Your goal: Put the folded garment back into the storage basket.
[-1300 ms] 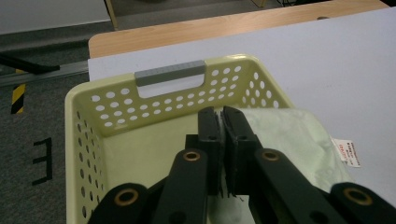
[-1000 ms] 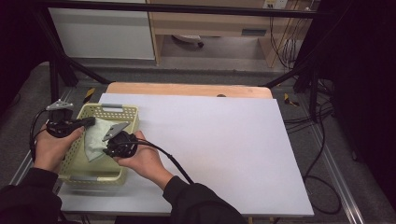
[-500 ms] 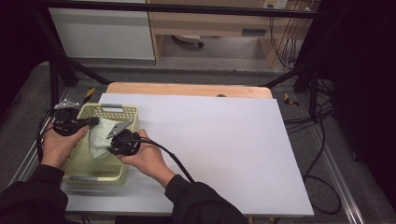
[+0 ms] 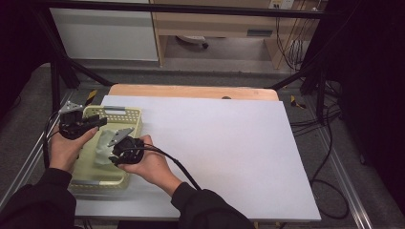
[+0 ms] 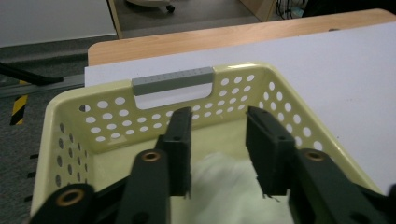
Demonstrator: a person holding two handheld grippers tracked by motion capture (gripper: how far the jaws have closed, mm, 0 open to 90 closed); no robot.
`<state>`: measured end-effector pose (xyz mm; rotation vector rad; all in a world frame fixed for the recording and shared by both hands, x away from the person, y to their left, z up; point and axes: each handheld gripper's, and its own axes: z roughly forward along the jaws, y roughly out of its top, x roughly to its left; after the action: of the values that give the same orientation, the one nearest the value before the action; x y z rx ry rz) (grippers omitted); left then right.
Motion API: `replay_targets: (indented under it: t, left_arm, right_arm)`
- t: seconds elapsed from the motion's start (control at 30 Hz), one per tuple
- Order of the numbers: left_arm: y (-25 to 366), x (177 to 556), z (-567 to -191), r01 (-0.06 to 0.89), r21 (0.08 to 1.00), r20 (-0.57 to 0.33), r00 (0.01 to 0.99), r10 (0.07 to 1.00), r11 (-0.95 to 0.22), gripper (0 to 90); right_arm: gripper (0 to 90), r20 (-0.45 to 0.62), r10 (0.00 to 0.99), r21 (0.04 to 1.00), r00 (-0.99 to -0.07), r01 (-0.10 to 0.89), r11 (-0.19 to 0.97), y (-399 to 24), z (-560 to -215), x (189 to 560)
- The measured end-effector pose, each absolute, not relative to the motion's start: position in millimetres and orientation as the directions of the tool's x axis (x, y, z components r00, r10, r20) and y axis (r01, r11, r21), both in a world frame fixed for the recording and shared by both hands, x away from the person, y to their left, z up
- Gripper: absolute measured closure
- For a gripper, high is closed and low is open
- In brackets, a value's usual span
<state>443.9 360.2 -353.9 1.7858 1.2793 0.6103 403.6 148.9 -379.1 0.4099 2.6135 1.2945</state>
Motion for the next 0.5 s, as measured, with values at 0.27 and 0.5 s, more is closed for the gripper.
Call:
replay_targets:
  t: [0.27,0.5]
  left_arm:
    - [345.7,431.0,-343.7,0.506,0.855,-0.082,0.351,0.933,-0.115,34.5]
    - [323.5,412.5,-339.4,0.494,0.859,-0.064,0.363,0.929,-0.134,17.1]
  right_arm:
    - [25.3,-0.046,0.415,0.834,-0.909,0.194,0.517,101.1,-370.7,388.2]
    - [14.9,-0.042,0.482,0.857,-0.875,0.217,0.467,56.0,-368.5,378.4]
